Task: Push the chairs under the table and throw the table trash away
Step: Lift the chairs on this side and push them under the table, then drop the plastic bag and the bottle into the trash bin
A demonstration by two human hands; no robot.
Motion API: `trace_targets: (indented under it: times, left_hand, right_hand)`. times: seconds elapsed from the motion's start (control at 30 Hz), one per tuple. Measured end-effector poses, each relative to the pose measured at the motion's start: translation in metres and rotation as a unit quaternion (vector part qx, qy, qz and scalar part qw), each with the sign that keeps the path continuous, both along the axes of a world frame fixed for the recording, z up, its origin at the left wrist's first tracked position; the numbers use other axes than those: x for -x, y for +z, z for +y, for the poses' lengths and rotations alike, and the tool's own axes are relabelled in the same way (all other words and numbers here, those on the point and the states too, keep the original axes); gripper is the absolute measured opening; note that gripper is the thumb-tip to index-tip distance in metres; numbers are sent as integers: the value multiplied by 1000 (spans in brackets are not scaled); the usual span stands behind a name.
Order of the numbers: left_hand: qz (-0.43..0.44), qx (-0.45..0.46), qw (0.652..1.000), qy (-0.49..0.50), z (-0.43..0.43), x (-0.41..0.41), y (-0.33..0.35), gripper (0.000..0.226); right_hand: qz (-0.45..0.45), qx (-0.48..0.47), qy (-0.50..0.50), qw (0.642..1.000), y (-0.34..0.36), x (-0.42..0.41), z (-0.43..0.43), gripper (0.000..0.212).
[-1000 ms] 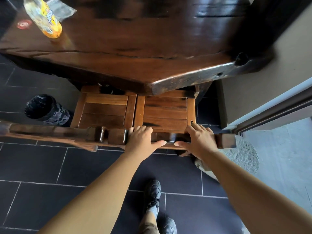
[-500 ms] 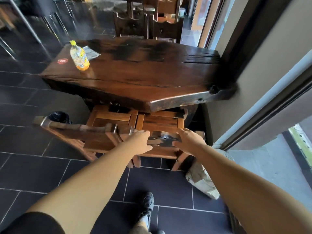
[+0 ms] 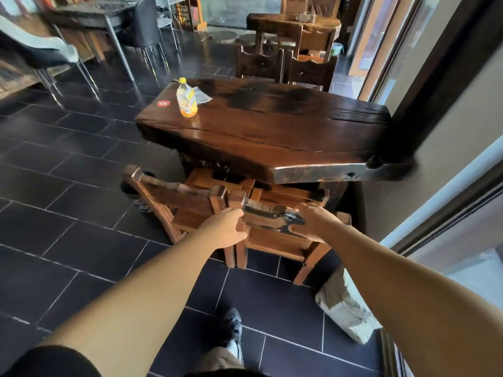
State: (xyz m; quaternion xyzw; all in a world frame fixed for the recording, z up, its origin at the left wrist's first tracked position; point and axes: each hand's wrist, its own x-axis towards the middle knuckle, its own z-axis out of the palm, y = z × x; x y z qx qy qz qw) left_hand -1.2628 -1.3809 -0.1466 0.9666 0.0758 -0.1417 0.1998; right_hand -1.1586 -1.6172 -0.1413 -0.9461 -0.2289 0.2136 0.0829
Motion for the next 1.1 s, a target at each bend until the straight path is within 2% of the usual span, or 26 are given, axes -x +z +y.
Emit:
trace_targets:
  times: [0.13, 0.27, 0.4, 0.53, 0.8, 0.87, 0.97, 1.1]
  left_hand:
    - [-14, -8, 999, 35, 39, 14, 13, 64]
    - [-23, -12, 995, 93, 93, 31, 22, 62]
    - [-30, -16, 989, 143, 155, 54, 27, 60]
    - [-32, -20, 982, 183, 228, 75, 28, 54]
    - [-15, -27, 967, 253, 400, 113, 29, 59]
    - [-15, -21, 964, 266, 439, 123, 31, 57]
    - [-9, -16, 959, 284, 489, 137, 34, 58]
    - [-9, -22, 952, 304, 541, 147, 32, 58]
  right_hand:
    - [4, -33, 38, 999, 20, -4, 63, 66]
    - [-9, -44, 125, 991, 37, -2, 136, 54]
    - [4, -61, 159, 985, 27, 4, 215, 58]
    - [19, -49, 204, 978, 18, 10, 305, 60]
    - [40, -36, 243, 969, 15, 21, 489, 64]
    - [55, -21, 257, 965, 12, 27, 529, 66]
    - [27, 31, 298, 954, 10, 34, 584, 68]
    - [44, 23, 322, 945, 7, 37, 647, 71]
